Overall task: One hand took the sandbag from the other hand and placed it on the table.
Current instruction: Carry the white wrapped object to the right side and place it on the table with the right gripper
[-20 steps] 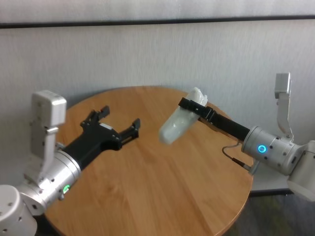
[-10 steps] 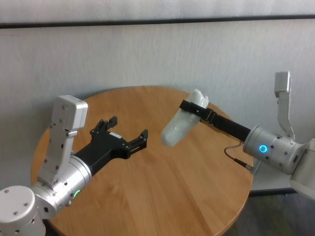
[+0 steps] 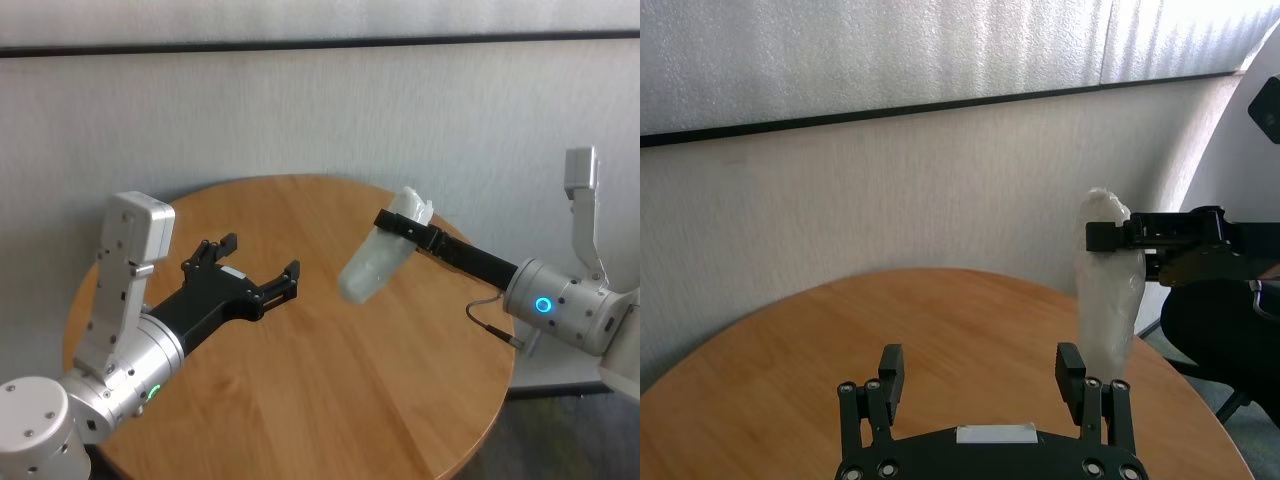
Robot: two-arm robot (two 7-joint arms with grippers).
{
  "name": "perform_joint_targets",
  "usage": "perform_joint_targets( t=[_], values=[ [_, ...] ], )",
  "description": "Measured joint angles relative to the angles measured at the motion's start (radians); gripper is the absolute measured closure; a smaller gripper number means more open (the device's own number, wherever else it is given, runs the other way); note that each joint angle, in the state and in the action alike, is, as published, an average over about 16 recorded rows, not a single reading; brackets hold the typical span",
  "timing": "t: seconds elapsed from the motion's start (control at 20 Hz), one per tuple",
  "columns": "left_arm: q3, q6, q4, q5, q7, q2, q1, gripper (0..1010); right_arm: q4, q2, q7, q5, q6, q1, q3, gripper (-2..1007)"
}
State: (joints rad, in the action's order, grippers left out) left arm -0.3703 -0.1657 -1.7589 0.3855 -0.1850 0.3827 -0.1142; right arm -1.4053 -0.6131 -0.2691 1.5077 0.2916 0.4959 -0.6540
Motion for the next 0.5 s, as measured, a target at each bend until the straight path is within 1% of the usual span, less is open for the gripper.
perform_joint_targets(
  t=[0.3,0.5],
  values=[
    [0.014,-0.002,0.002,0.002,0.008,-0.011,0.009,10,0.000,-0.013,0.017,0.000,-0.003,0.003,-0.007,438],
    [0.022,-0.004,0.004,0.003,0.014,-0.019,0.015,10,0.000,-0.027,0.043,-0.008,-0.001,0.005,-0.011,438]
  ],
)
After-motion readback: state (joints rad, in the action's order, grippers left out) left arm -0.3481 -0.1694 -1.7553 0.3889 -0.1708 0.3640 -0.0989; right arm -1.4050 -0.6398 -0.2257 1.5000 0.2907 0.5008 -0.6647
